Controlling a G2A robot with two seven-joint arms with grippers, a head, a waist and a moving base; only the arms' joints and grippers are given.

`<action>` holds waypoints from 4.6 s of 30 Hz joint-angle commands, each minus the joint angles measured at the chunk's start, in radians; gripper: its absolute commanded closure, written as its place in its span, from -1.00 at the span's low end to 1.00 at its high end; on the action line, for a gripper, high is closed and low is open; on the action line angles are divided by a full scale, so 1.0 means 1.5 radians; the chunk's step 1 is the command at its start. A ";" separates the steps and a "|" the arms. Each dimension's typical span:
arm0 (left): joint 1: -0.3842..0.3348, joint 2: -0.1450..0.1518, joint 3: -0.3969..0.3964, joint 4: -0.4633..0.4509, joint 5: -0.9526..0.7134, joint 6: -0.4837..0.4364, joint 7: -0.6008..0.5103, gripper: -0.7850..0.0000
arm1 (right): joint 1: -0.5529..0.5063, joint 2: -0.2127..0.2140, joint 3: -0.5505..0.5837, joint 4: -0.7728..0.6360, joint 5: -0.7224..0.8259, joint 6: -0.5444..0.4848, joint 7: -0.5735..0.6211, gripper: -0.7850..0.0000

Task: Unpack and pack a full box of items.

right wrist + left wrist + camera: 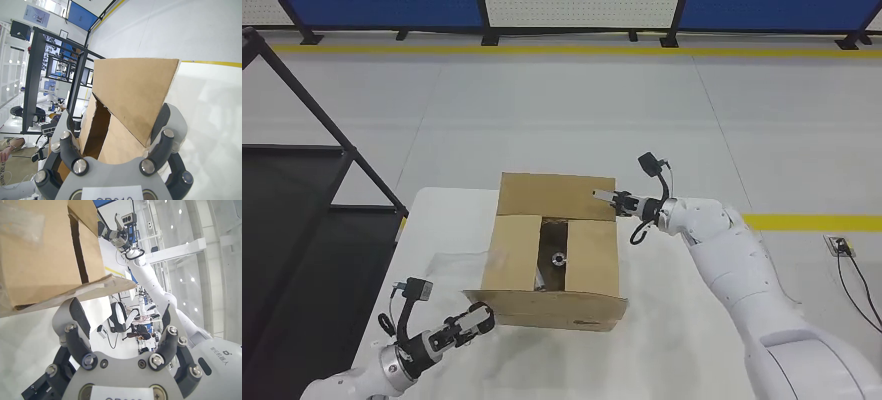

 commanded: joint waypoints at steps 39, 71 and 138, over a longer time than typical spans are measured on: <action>-0.107 0.006 0.123 0.069 0.216 0.008 0.194 -1.00 | 0.010 -0.041 -0.029 -0.052 0.223 0.099 0.373 -1.00; -0.081 0.012 0.088 0.071 0.156 -0.052 0.291 -1.00 | -0.118 0.017 -0.105 -0.216 0.371 0.092 0.366 -1.00; -0.296 -0.026 0.114 0.450 -0.217 0.035 0.413 -1.00 | -0.205 0.067 -0.106 -0.377 0.293 0.157 0.258 -1.00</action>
